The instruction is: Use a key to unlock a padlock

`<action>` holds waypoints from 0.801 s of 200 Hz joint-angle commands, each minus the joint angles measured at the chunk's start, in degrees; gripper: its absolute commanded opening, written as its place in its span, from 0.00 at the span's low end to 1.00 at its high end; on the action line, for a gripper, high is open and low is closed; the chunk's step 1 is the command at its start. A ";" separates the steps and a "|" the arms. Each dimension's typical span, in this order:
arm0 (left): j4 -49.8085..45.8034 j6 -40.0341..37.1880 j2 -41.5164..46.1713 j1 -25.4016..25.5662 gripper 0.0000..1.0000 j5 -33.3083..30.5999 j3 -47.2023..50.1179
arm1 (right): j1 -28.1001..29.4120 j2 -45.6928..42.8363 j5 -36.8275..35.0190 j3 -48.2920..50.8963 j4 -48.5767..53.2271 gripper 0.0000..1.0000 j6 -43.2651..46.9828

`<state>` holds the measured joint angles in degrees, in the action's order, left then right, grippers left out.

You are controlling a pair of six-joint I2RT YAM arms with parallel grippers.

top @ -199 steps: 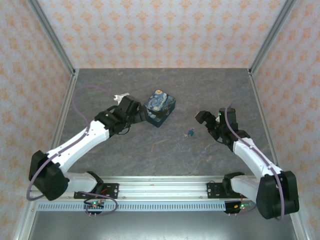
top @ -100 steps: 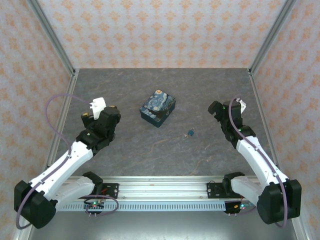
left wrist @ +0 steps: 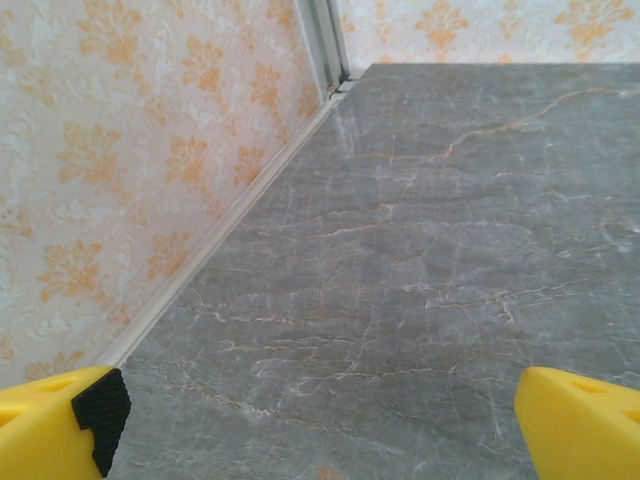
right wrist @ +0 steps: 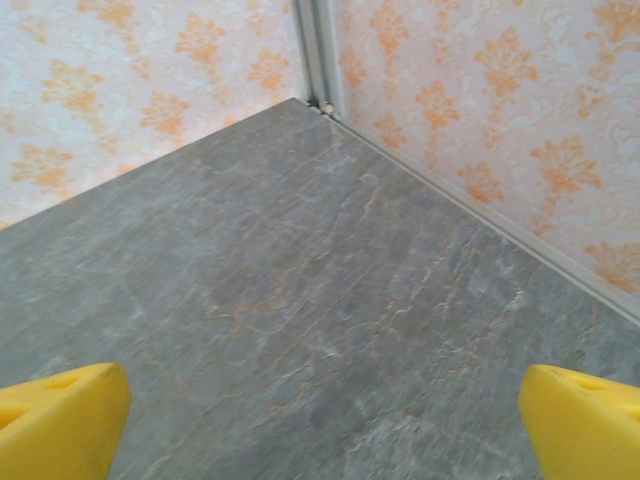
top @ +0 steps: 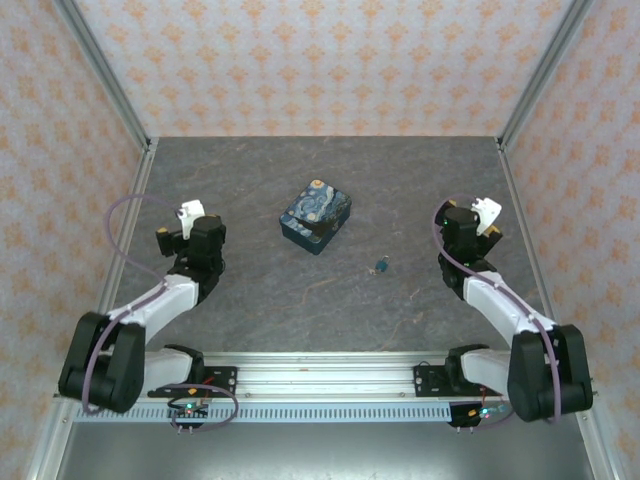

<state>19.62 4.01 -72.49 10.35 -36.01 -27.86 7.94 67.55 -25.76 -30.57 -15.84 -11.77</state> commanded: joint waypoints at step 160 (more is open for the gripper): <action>23.46 -4.27 -13.29 -6.95 1.00 27.66 3.69 | -2.14 21.64 17.02 12.54 -44.29 0.99 17.61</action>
<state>40.86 0.32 -85.65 4.38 -11.14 -24.25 5.96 84.79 -15.88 -18.83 -46.50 1.45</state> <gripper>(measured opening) 0.997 0.992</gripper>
